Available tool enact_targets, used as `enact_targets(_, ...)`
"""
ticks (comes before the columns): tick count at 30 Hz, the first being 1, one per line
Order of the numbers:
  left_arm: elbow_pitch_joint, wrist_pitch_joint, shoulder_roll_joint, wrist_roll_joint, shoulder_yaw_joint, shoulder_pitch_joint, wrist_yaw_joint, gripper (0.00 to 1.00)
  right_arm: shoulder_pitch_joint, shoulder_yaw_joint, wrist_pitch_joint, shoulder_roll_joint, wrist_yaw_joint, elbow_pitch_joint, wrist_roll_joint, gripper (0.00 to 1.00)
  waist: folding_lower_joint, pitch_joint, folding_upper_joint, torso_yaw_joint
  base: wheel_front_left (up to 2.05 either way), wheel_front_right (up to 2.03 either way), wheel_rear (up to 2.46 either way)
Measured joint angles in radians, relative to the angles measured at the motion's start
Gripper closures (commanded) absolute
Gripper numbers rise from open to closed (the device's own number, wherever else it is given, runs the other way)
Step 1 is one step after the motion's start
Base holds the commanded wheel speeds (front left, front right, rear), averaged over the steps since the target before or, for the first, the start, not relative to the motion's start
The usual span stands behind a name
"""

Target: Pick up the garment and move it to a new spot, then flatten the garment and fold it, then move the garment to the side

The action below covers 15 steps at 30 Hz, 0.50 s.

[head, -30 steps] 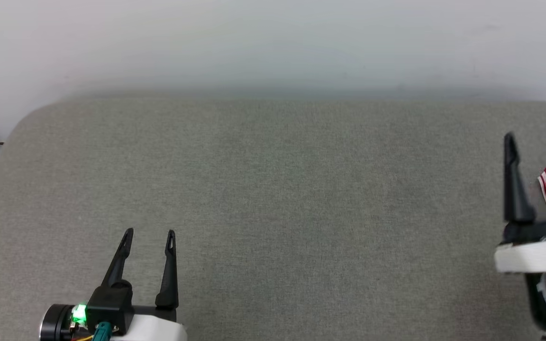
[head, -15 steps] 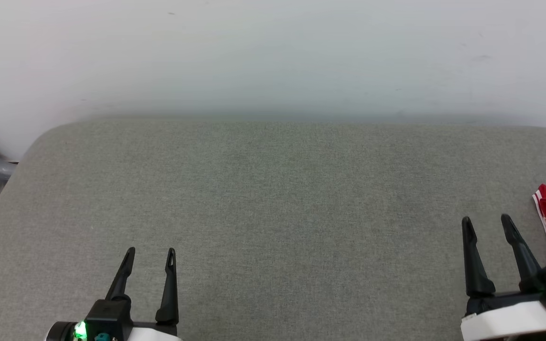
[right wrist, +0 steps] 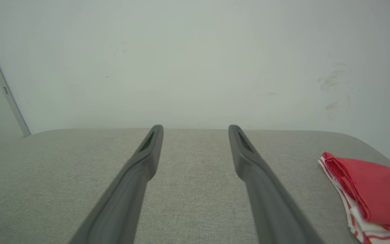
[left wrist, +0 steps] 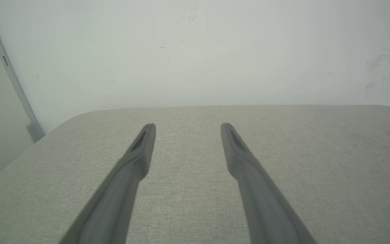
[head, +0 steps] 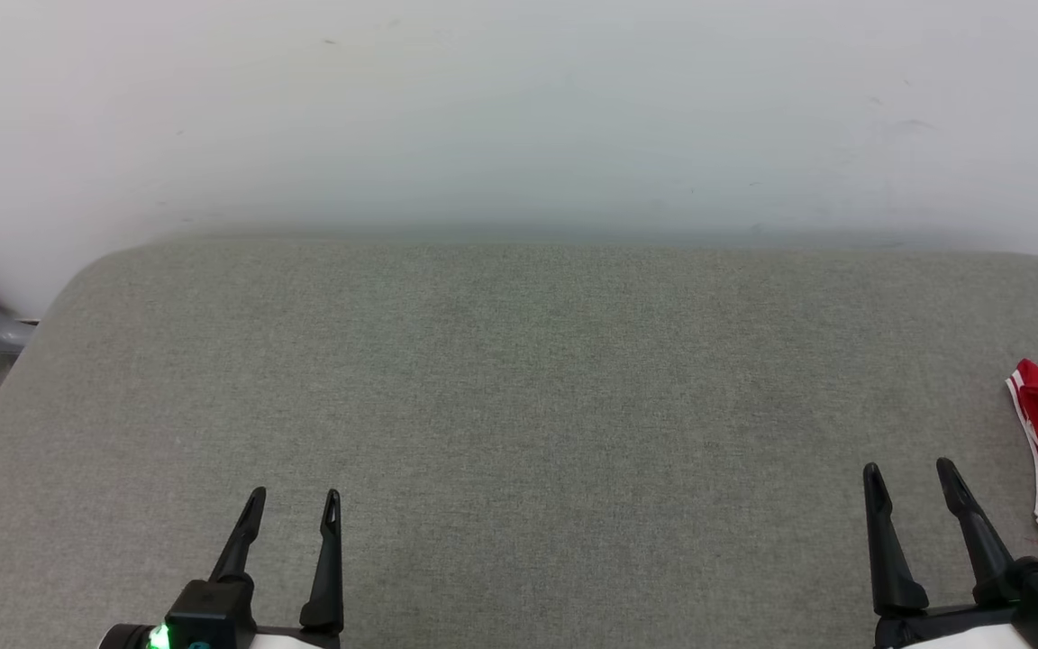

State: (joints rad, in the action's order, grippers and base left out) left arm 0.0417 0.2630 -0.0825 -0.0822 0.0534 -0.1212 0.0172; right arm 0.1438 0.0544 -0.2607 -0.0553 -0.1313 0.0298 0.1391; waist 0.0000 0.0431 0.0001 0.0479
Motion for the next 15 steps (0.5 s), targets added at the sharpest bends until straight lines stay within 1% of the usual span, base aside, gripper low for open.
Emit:
enact_targets(7, 0.009, 0.0, 0.006, -0.001, -0.006, 0.0, 0.009, 0.0, 0.0, 0.002, 0.0, 0.002, 0.0, -0.001, -0.007, 0.0, 0.0, 0.001, 0.0, 0.005, 0.0, 0.0, 0.0)
enact_targets(8, 0.014, 0.0, 0.006, -0.001, -0.006, 0.0, 0.009, 1.0, 0.0, 0.001, 0.001, 0.002, 0.0, -0.006, -0.007, 1.0, 0.0, 0.001, 0.0, 0.006, 0.0, 0.0, 0.0)
enact_targets(13, 0.063, -0.007, 0.006, -0.005, -0.001, -0.021, 0.009, 1.0, 0.002, -0.001, 0.006, 0.002, 0.0, -0.053, -0.003, 1.0, 0.0, 0.001, 0.0, 0.006, 0.0, 0.0, 0.0)
enact_targets(15, 0.072, -0.018, 0.006, -0.039, -0.002, -0.022, 0.009, 1.0, 0.002, -0.002, 0.014, 0.002, 0.0, -0.061, 0.029, 1.0, 0.0, 0.0, 0.0, 0.005, 0.0, 0.0, 0.0)
